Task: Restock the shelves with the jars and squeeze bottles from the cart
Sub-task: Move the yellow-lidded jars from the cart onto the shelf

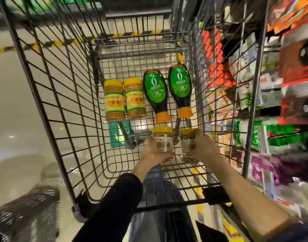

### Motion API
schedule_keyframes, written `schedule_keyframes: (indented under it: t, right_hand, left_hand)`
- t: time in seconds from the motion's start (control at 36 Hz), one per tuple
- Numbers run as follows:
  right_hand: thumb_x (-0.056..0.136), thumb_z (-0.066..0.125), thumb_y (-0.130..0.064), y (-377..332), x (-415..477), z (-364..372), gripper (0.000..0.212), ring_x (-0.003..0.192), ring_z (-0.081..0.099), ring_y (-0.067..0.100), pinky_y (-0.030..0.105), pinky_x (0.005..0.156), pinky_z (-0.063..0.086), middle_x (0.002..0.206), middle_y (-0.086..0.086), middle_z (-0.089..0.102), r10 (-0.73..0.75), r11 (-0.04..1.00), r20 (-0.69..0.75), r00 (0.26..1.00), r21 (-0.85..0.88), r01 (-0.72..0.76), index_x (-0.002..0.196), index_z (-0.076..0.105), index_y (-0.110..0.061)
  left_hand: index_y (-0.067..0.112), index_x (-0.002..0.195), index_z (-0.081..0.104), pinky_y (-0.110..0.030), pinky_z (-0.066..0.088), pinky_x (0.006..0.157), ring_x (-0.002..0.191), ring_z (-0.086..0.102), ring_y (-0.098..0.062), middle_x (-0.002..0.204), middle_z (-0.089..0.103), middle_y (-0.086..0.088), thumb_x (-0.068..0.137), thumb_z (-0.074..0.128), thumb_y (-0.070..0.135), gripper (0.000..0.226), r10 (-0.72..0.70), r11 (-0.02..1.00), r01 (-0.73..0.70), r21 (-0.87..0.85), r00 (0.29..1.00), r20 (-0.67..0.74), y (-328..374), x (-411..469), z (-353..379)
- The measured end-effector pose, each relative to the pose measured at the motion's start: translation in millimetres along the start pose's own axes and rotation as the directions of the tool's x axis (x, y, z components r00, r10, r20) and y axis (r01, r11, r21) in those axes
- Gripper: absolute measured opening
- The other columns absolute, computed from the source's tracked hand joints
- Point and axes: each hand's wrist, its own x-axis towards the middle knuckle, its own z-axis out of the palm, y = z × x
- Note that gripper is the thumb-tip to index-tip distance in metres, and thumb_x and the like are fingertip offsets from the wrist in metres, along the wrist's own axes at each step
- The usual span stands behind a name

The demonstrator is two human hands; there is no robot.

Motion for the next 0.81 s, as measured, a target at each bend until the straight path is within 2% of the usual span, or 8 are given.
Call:
schedule_keyframes:
  t: [0.14, 0.28, 0.33, 0.42, 0.53, 0.61, 0.67, 0.81]
  right_hand:
    - [0.069, 0.079, -0.018, 2.5, -3.3, 11.3, 0.069, 0.108, 0.055, 0.029, 0.041, 0.095, 0.047, 0.119, 0.011, 0.052, -0.036, 0.992, -0.089, 0.995, 0.118, 0.047, 0.126, 0.040, -0.013]
    - [0.061, 0.084, -0.022, 2.9, 0.4, 15.3, 0.070, 0.106, 0.055, 0.026, 0.040, 0.095, 0.047, 0.118, 0.009, 0.052, -0.022, 0.989, -0.084, 0.996, 0.141, 0.033, 0.119, 0.046, -0.011]
    - [0.061, 0.084, -0.026, 5.2, 4.9, 18.0, 0.073, 0.103, 0.057, 0.026, 0.040, 0.091, 0.050, 0.116, 0.009, 0.055, -0.038, 0.991, -0.082, 0.996, 0.125, 0.048, 0.121, 0.045, -0.013]
    - [0.061, 0.084, -0.029, 10.7, 12.8, 24.5, 0.083, 0.099, 0.062, 0.027, 0.039, 0.085, 0.053, 0.111, 0.010, 0.064, -0.087, 0.990, -0.047, 0.995, 0.107, 0.091, 0.130, 0.038, -0.016]
    - [0.059, 0.086, -0.027, 13.0, 21.0, 29.8, 0.105, 0.108, 0.061, 0.029, 0.042, 0.094, 0.050, 0.118, 0.009, 0.064, -0.090, 0.984, 0.026, 0.996, 0.154, 0.085, 0.142, 0.023, -0.020]
    - [0.057, 0.087, -0.027, 12.8, 26.6, 30.2, 0.113, 0.115, 0.057, 0.029, 0.045, 0.099, 0.046, 0.125, 0.008, 0.060, -0.110, 0.982, 0.077, 0.991, 0.162, 0.097, 0.144, 0.015, -0.021]
    - [0.059, 0.086, -0.027, 10.3, 26.8, 28.1, 0.112, 0.116, 0.055, 0.028, 0.042, 0.099, 0.045, 0.125, 0.006, 0.058, -0.108, 0.987, 0.103, 0.989, 0.132, 0.094, 0.144, 0.013, -0.021]
    - [0.060, 0.085, -0.029, 6.7, 23.3, 26.0, 0.094, 0.114, 0.057, 0.027, 0.042, 0.097, 0.046, 0.120, 0.003, 0.061, -0.122, 0.985, 0.070, 0.990, 0.130, 0.112, 0.135, 0.030, -0.022]
  left_hand:
    - [0.016, 0.124, 0.035, -0.032, 0.048, 0.094, 0.107, 0.058, -0.017, 0.113, 0.058, 0.005, 0.050, 0.085, 0.049, 0.095, 0.046, 0.999, -0.046, -0.023, 0.998, -0.031, -0.4, -11.6, -35.3]
    - [0.024, 0.122, 0.038, -0.041, 0.044, 0.102, 0.111, 0.058, -0.016, 0.117, 0.062, 0.006, 0.029, 0.086, 0.057, 0.109, 0.085, 0.984, -0.087, -0.158, 0.996, -0.024, 0.2, -26.1, -69.7]
    - [0.025, 0.118, 0.040, -0.035, 0.046, 0.098, 0.106, 0.060, -0.011, 0.111, 0.063, 0.008, 0.036, 0.090, 0.052, 0.100, 0.110, 0.975, -0.113, -0.189, 0.994, -0.029, 2.0, -34.5, -79.2]
    - [0.025, 0.114, 0.040, -0.015, 0.043, 0.079, 0.089, 0.056, 0.004, 0.099, 0.060, 0.015, 0.058, 0.088, 0.029, 0.073, 0.144, 0.965, -0.149, -0.214, 0.989, -0.040, 3.0, -43.6, -88.1]
    - [0.025, 0.120, 0.042, -0.023, 0.046, 0.090, 0.103, 0.061, -0.007, 0.111, 0.065, 0.007, 0.055, 0.089, 0.030, 0.080, 0.155, 0.957, -0.157, -0.245, 0.987, -0.027, -2.3, -46.0, -92.6]
    - [0.024, 0.120, 0.041, -0.012, 0.047, 0.080, 0.097, 0.059, 0.002, 0.108, 0.063, 0.010, 0.058, 0.088, 0.029, 0.078, 0.156, 0.954, -0.156, -0.257, 0.988, -0.021, -5.4, -48.9, -93.4]
    - [0.024, 0.120, 0.040, -0.010, 0.046, 0.076, 0.095, 0.057, 0.005, 0.107, 0.063, 0.011, 0.060, 0.087, 0.028, 0.076, 0.172, 0.950, -0.171, -0.260, 0.985, -0.018, -5.8, -51.9, -92.8]
    - [0.018, 0.125, 0.045, -0.001, 0.045, 0.067, 0.098, 0.061, 0.002, 0.110, 0.066, 0.007, 0.061, 0.087, 0.025, 0.077, 0.180, 0.948, -0.176, -0.267, 0.984, -0.007, -8.1, -55.7, -91.4]
